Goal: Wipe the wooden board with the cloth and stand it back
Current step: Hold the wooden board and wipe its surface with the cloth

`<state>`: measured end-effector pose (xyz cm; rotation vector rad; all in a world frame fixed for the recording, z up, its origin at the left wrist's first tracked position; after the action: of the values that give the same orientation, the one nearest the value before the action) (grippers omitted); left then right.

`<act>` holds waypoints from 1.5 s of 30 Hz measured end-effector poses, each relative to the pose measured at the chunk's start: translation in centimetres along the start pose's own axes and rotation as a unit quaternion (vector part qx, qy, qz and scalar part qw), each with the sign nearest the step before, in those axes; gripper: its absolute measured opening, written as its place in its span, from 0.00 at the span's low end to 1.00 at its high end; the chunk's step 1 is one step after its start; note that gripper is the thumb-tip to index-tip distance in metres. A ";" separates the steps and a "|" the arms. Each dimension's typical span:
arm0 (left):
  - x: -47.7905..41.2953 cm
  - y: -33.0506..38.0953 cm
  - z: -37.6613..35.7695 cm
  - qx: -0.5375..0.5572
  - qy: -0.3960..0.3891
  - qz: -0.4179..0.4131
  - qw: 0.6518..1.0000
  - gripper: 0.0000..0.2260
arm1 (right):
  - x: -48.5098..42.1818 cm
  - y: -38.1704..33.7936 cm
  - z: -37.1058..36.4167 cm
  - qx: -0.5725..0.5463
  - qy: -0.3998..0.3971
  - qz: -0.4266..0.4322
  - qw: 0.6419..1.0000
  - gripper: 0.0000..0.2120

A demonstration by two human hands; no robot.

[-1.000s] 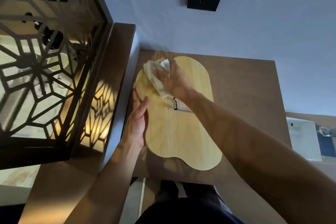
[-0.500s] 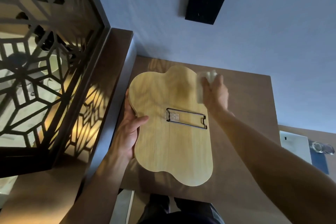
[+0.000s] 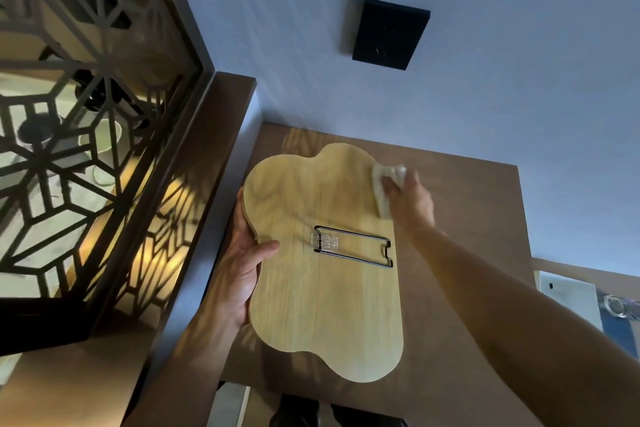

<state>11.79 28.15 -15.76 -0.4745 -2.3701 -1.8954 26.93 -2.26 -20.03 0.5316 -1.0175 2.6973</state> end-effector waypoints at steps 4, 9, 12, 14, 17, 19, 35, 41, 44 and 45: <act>0.0 0.1 -0.2 0.008 -0.002 0.002 1.000 0.47 | -0.3 0.1 2.8 0.020 0.053 0.011 0.998 0.15; -0.1 0.0 -0.3 0.029 0.003 0.001 1.000 0.47 | 3.4 -13.3 -2.2 -0.089 -0.073 0.223 0.968 0.14; -0.1 0.0 -0.4 0.046 0.006 -0.003 0.999 0.44 | 5.0 -17.9 -6.0 -0.007 -0.127 0.324 0.938 0.15; -0.1 -0.2 -0.4 0.050 0.008 0.001 0.999 0.45 | 3.1 -16.4 -5.6 0.010 -0.092 0.297 0.950 0.16; 0.0 -0.3 -0.3 0.043 0.010 0.003 0.999 0.46 | -1.8 -9.7 -3.1 -0.015 -0.023 0.148 0.989 0.14; -0.1 -0.4 -0.2 0.042 0.008 0.001 0.999 0.47 | -4.1 -4.9 -1.1 -0.010 0.008 0.046 0.999 0.15; 0.0 -0.4 -0.1 0.045 0.006 -0.005 0.999 0.46 | 5.3 -16.2 -7.4 0.029 -0.128 0.250 0.959 0.16; -0.3 -0.7 0.3 0.024 0.005 0.000 1.000 0.46 | -1.3 -0.9 -0.5 0.034 0.009 -0.039 0.999 0.19; -0.3 -0.7 0.1 0.025 -0.001 0.001 1.000 0.47 | -0.6 0.3 0.9 0.048 0.041 -0.072 0.995 0.18; -0.2 -0.6 0.1 0.024 -0.001 0.002 1.000 0.47 | -0.1 -0.8 1.2 0.029 0.055 -0.046 0.997 0.17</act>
<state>11.86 28.08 -16.45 -0.4763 -2.4077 -1.8324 27.63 -2.49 -18.75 0.4232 -0.8655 2.6493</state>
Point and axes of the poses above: each hand's wrist, its own x-axis away from the middle knuckle, its own z-axis out of the back of the hand, y = z × x, the point moved 7 cm from there along -x, towards the middle knuckle, and after that the axes turned 14 degrees about -y, right-handed, at the moved point
